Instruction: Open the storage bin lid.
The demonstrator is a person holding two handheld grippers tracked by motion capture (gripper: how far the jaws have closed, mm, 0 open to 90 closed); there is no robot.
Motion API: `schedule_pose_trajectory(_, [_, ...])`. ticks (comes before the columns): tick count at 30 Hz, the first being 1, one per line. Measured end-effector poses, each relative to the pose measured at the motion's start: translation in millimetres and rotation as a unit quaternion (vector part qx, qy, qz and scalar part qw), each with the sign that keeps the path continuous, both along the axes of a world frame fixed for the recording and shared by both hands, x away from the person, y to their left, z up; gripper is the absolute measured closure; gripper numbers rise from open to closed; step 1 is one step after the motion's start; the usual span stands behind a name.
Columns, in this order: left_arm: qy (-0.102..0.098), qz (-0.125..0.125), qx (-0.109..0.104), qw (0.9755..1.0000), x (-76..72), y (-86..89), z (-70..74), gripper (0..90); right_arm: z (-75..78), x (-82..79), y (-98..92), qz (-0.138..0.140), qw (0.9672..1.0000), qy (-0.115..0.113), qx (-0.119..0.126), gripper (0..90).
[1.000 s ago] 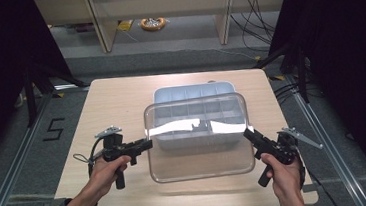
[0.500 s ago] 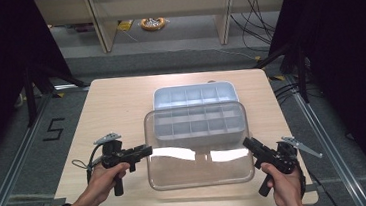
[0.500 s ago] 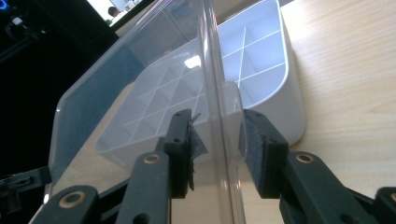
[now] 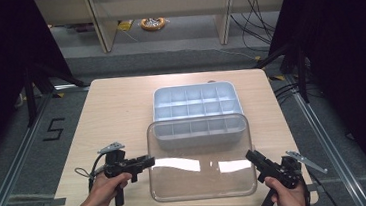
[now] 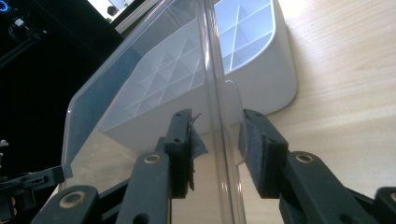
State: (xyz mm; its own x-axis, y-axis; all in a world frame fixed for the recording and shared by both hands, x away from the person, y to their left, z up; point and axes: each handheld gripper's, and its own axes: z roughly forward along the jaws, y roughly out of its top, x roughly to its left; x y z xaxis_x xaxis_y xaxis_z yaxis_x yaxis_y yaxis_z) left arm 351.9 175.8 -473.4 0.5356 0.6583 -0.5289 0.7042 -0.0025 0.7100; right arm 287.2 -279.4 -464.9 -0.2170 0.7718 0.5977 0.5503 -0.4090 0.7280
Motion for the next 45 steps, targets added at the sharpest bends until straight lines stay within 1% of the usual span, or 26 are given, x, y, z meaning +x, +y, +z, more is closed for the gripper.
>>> schedule_pose_trajectory(3, [-0.003, -0.003, 0.007, 1.0, -3.1, -1.1, -0.4, 63.4, -1.7, -3.4, -0.5, -0.006, 1.0, -0.002, -0.001, 65.4])
schedule_pose_trajectory(7, [-0.002, -0.009, 0.013, 0.9999, -9.5, -2.9, -4.2, 63.6, -3.2, -11.3, -0.6, -0.014, 0.9998, 0.013, 0.004, 65.4])
schedule_pose_trajectory(8, [0.0, -0.015, 0.013, 0.9998, -12.4, -3.6, -6.0, 63.5, -6.5, -12.7, -2.1, -0.012, 0.9999, 0.007, -0.007, 65.3])
schedule_pose_trajectory(10, [0.001, -0.015, 0.014, 0.9998, -13.9, -3.9, -7.0, 63.5, -10.3, -14.6, -3.6, -0.005, 0.9999, -0.003, -0.009, 65.3])
schedule_pose_trajectory(13, [0.007, -0.018, 0.016, 0.9997, -17.9, -4.0, -10.0, 63.5, -12.0, -19.9, -3.0, -0.013, 0.9998, 0.016, -0.006, 65.3])
schedule_pose_trajectory(15, [0.012, -0.026, 0.017, 0.9994, -21.7, -4.4, -13.3, 63.4, -15.1, -22.0, -4.1, -0.006, 0.9999, 0.007, -0.004, 65.2])
schedule_pose_trajectory(16, [0.015, -0.027, 0.015, 0.9994, -22.9, -4.8, -14.5, 63.4, -15.2, -24.2, -4.1, -0.014, 0.9996, 0.02, -0.012, 65.3])
schedule_pose_trajectory(18, [0.016, -0.029, 0.017, 0.9993, -24.0, -5.0, -15.6, 63.4, -16.5, -25.0, -4.5, -0.012, 0.9998, 0.017, -0.003, 65.3])
schedule_pose_trajectory(19, [0.02, -0.031, 0.021, 0.9991, -25.8, -5.2, -18.2, 63.3, -16.2, -28.5, -3.2, -0.011, 0.9994, 0.03, 0.015, 65.2])
schedule_pose_trajectory(20, [0.02, -0.031, 0.021, 0.9991, -25.8, -5.2, -18.2, 63.2, -16.2, -28.5, -3.2, -0.011, 0.9994, 0.03, 0.015, 65.2])
schedule_pose_trajectory(21, [0.026, -0.033, 0.025, 0.9988, -27.2, -5.3, -20.2, 63.1, -20.0, -28.1, -5.2, -0.003, 0.9999, 0.011, -0.001, 65.2])
schedule_pose_trajectory(22, [0.028, -0.035, 0.025, 0.9987, -27.5, -5.1, -20.9, 63.1, -19.9, -29.6, -5.1, -0.005, 0.9998, 0.019, -0.001, 65.2])
schedule_pose_trajectory(24, [0.031, -0.039, 0.028, 0.9984, -27.9, -4.4, -22.0, 63.2, -21.5, -30.4, -5.3, -0.003, 0.9998, 0.02, -0.001, 65.2])
schedule_pose_trajectory(25, [0.032, -0.039, 0.027, 0.9984, -28.1, -4.6, -22.8, 63.2, -20.6, -32.0, -4.1, -0.006, 0.9994, 0.033, 0.01, 65.2])
schedule_pose_trajectory(26, [0.034, -0.04, 0.028, 0.9982, -28.6, -4.6, -23.7, 63.1, -22.4, -31.5, -5.5, -0.004, 0.9997, 0.022, -0.006, 65.1])
schedule_pose_trajectory(27, [0.034, -0.04, 0.028, 0.9982, -28.6, -4.6, -23.7, 63.1, -22.3, -32.6, -3.6, -0.011, 0.9994, 0.034, 0.002, 65.0])
schedule_pose_trajectory(28, [0.038, -0.042, 0.03, 0.9979, -29.4, -4.9, -25.8, 63.1, -23.3, -32.5, -5.1, -0.007, 0.9995, 0.032, -0.004, 65.0])
schedule_pose_trajectory(31, [0.038, -0.044, 0.033, 0.9977, -29.7, -5.2, -27.4, 63.2, -29.0, -32.4, -6.3, -0.002, 0.9992, 0.041, 0.001, 65.0])
schedule_pose_trajectory(32, [0.038, -0.044, 0.035, 0.9977, -29.8, -5.2, -27.7, 63.2, -31.7, -31.9, -7.6, 0.002, 0.9994, 0.033, -0.006, 64.9])
schedule_pose_trajectory(33, [0.038, -0.044, 0.036, 0.9977, -30.0, -5.5, -28.2, 63.2, -30.9, -33.1, -6.6, 0.0, 0.9988, 0.048, -0.001, 64.8])
schedule_pose_trajectory(34, [0.039, -0.044, 0.038, 0.9976, -29.8, -5.4, -28.9, 63.2, -30.9, -34.0, -6.8, 0.0, 0.9985, 0.054, -0.009, 64.7])
schedule_pose_trajectory(36, [0.041, -0.045, 0.037, 0.9975, -29.4, -5.3, -29.7, 63.1, -34.3, -32.5, -6.5, 0.003, 0.9989, 0.046, -0.006, 64.6])
schedule_pose_trajectory(38, [0.047, -0.046, 0.04, 0.9971, -28.8, -5.8, -31.3, 62.6, -35.8, -32.0, -6.1, -0.004, 0.9979, 0.062, -0.017, 64.6])
schedule_pose_trajectory(39, [0.046, -0.046, 0.041, 0.997, -28.6, -6.1, -31.7, 62.3, -34.6, -32.8, -6.1, 0.001, 0.9981, 0.062, -0.006, 64.6])
schedule_pose_trajectory(43, [0.047, -0.049, 0.044, 0.9967, -28.2, -6.5, -32.5, 62.0, -37.8, -31.7, -5.9, 0.002, 0.998, 0.063, -0.002, 64.6])
schedule_pose_trajectory(45, [0.052, -0.053, 0.046, 0.9962, -27.7, -7.4, -33.7, 61.7, -39.4, -30.6, -5.9, -0.005, 0.997, 0.077, 0.0, 64.5])
